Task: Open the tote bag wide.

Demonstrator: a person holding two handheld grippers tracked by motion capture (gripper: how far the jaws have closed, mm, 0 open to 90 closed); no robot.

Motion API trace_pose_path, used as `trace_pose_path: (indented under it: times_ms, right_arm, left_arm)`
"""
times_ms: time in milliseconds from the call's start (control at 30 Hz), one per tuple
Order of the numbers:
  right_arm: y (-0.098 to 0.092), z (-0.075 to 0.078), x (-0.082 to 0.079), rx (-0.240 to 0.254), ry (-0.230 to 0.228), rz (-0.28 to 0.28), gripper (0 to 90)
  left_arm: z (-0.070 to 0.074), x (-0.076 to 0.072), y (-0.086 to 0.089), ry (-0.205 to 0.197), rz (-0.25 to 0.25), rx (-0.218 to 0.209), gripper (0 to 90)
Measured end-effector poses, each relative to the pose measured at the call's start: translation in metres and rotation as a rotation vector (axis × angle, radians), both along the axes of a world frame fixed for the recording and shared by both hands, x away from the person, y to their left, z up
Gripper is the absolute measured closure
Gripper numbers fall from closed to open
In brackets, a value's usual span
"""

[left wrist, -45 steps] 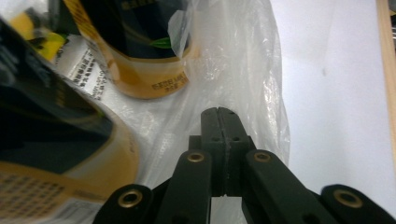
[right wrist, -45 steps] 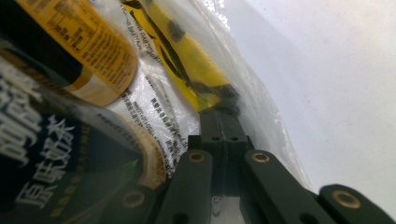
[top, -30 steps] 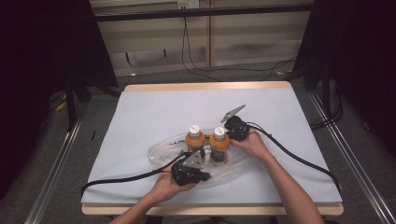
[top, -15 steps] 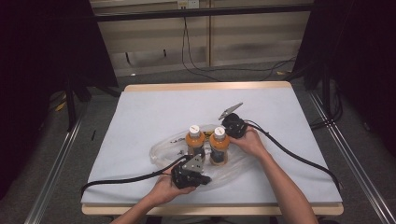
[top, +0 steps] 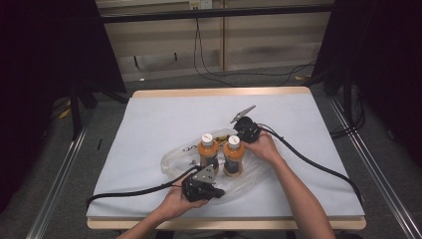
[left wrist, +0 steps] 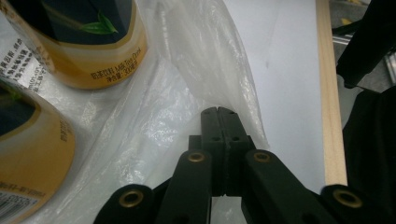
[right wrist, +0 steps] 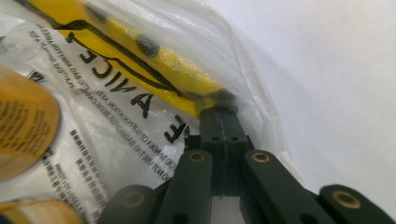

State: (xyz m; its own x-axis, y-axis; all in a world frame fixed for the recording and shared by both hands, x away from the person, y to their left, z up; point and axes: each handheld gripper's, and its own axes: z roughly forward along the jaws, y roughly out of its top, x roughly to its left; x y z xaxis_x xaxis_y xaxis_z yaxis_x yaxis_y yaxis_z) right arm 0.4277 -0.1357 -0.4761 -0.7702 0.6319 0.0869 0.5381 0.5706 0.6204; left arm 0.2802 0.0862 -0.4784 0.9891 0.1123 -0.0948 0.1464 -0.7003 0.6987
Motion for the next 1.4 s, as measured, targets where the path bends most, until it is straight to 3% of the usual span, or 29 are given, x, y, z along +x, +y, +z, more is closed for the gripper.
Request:
trace_pose_path:
  times_ms: [200,233,333,367,467,800,867,900,1000,1033,1067,1100,1167,1200,1300,1400]
  right_arm:
    - [0.001,-0.001,0.005,0.008,-0.003,-0.026,90.0]
    - [0.000,-0.002,0.007,0.014,-0.005,-0.032,90.0]
    - [-0.001,-0.003,0.011,0.035,-0.003,-0.050,90.0]
    - [-0.002,-0.004,0.012,0.040,-0.006,-0.056,90.0]
    - [-0.002,-0.004,0.014,0.047,-0.003,-0.080,90.0]
    - [0.000,-0.003,0.022,0.020,-0.018,-0.120,90.0]
    - [0.001,-0.003,0.023,0.018,-0.017,-0.124,90.0]
    - [0.001,-0.003,0.023,0.014,-0.023,-0.121,90.0]
    - [0.003,-0.003,0.021,-0.005,-0.046,-0.114,90.0]
    - [0.004,-0.002,0.020,-0.009,-0.049,-0.108,90.0]
    - [0.004,-0.002,0.019,-0.009,-0.040,-0.107,90.0]
    - [0.005,-0.002,0.018,-0.007,-0.042,-0.087,90.0]
    - [0.006,0.000,0.015,-0.025,-0.040,-0.074,90.0]
    - [0.006,0.000,0.014,-0.032,-0.036,-0.067,90.0]
    - [0.006,0.002,0.011,-0.040,-0.022,-0.048,90.0]
    - [0.007,0.002,0.006,-0.046,-0.024,-0.029,90.0]
  left_arm:
    - [0.001,-0.002,0.000,-0.013,-0.005,0.016,90.0]
    - [0.000,-0.004,0.000,-0.008,-0.002,-0.003,90.0]
    - [0.002,-0.005,0.000,-0.021,-0.013,0.016,90.0]
    - [0.001,-0.005,-0.001,-0.021,-0.013,0.000,90.0]
    - [0.002,-0.008,0.000,-0.027,-0.021,0.018,90.0]
    - [0.002,-0.012,0.000,-0.026,-0.033,0.010,90.0]
    - [0.002,-0.010,0.000,-0.003,-0.024,0.008,90.0]
    - [0.002,-0.009,0.001,0.011,-0.017,0.011,90.0]
    - [0.004,-0.008,0.001,-0.034,-0.026,0.033,90.0]
    - [0.004,-0.007,0.001,-0.027,-0.015,0.031,90.0]
    - [0.006,-0.005,0.002,-0.040,-0.015,0.065,90.0]
    - [0.004,-0.004,0.001,-0.033,-0.005,0.040,90.0]
    - [0.004,-0.001,0.001,-0.021,-0.004,0.039,90.0]
    - [0.002,0.000,0.000,-0.008,0.005,0.013,90.0]
    - [0.000,0.005,-0.003,0.015,0.010,-0.010,90.0]
    - [0.000,0.006,-0.003,0.007,0.017,-0.015,90.0]
